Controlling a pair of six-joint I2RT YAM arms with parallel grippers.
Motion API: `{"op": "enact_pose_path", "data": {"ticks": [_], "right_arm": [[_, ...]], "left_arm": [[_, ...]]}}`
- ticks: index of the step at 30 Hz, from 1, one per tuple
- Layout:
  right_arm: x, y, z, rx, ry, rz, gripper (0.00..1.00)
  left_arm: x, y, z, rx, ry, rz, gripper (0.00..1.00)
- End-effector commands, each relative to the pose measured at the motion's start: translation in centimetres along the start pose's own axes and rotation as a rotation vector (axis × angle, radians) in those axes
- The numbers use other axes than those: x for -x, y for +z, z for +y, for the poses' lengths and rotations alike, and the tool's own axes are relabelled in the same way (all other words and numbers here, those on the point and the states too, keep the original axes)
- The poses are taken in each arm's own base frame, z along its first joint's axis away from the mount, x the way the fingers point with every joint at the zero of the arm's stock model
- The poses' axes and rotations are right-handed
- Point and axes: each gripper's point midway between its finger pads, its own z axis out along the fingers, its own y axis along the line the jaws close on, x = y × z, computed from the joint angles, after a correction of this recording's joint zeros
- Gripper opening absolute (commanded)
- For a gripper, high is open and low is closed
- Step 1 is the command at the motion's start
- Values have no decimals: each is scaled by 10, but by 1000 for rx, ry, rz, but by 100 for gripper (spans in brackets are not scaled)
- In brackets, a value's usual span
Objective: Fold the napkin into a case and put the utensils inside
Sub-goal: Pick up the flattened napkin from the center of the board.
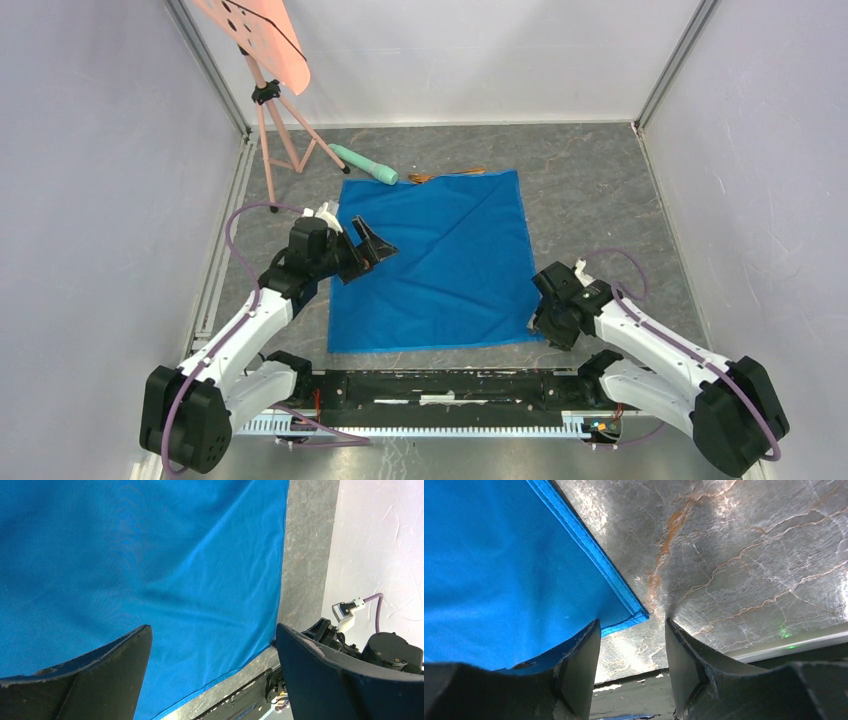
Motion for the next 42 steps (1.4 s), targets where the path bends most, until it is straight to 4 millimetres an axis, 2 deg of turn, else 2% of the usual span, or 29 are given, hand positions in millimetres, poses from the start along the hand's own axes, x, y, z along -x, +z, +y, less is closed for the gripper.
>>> {"op": "enact_pose_path", "data": {"ticks": [1,7,16,21,23,29,32,36,37,38,41,42], "right_arm": [[14,-10,13,1,35,-51,56],[14,-8,16,-17,28,-47,56],[10,7,11,-55,27,-34,52],[9,18,3,-92,12,-42,40],[9,23,2,-82,13,-54,30],[11,30,-3,-72,7,-87,0],[16,29,-2,-56,28,-121,0],[31,28,12,25,77,-201,0],[33,28,10,28,99,-217,0],[35,28,12,46,113,-230,0],[41,27,18,100,115,-271,0],[43,26,20,114,116,-283,0]], "left_arm": [[-4,-3,-5,-40,62,8,99],[-6,-2,-4,-38,67,15,99],[-7,-3,-3,-11,58,29,99],[-10,-7,4,33,44,35,100],[-10,-11,10,73,33,30,100],[-25,-31,45,315,-37,36,100],[-37,-44,60,441,-91,20,100],[-62,-64,81,638,-159,9,99],[-69,-67,81,680,-155,18,96],[-75,-75,89,769,-136,16,93],[-91,-90,97,957,-120,7,90],[-97,-91,99,1000,-129,13,86]]}}
